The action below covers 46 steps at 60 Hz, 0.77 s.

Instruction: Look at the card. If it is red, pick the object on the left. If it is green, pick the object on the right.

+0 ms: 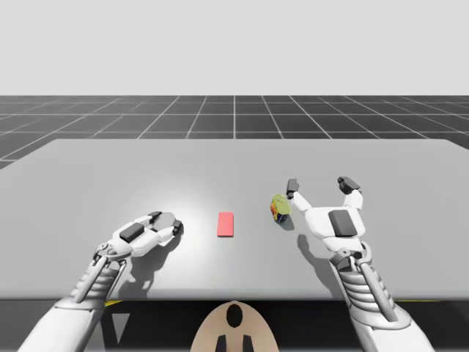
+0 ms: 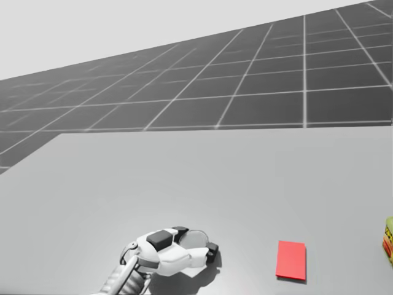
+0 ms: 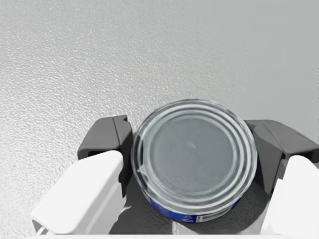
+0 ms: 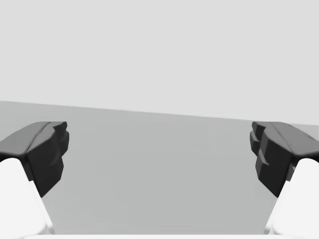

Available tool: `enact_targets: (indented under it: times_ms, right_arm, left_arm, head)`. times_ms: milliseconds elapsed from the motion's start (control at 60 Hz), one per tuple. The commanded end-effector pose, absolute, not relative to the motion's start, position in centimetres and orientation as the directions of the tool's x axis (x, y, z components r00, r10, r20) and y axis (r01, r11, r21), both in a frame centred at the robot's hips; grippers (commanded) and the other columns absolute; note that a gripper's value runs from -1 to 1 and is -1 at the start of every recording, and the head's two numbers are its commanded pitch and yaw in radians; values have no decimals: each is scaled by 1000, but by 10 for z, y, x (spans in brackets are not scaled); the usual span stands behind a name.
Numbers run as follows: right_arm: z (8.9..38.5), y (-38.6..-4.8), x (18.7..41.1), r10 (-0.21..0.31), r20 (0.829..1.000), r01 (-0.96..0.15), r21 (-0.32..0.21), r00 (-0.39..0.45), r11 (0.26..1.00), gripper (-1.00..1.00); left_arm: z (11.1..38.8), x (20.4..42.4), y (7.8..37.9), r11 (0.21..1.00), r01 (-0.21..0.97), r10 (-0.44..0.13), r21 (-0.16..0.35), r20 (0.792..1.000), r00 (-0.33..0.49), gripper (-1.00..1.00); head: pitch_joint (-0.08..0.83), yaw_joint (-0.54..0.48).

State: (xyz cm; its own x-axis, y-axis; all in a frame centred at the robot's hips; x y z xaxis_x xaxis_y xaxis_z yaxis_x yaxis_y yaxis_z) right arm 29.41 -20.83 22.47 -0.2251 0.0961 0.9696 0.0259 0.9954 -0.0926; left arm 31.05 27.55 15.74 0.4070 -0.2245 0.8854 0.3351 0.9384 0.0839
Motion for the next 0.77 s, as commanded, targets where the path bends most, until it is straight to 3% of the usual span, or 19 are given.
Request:
enact_targets:
  times_ms: [17,150,300,500,767]
  right_arm:
    - [222,-203,293,103,968,28,-99,-229,995,-1000]
    - [222,-203,291,100,968,-7,-105,-231,994,-1000]
    - [222,-204,291,95,969,-16,-101,-226,995,-1000]
    - [221,-206,291,99,969,-21,-106,-225,994,-1000]
    - [221,-206,291,102,968,-28,-111,-230,993,-1000]
  left_arm:
    - [145,301,276,937,343,-228,60,850,475,1000]
    - [171,300,273,940,336,-213,56,867,451,1000]
    - [215,300,271,941,331,-206,75,901,382,1000]
    - [287,293,270,941,314,-205,125,949,238,1000]
    - [360,278,268,941,277,-221,195,973,65,1000]
  head:
    - [331,370]
    - [318,366]
    - [305,364]
    - [289,363]
    - [279,361]
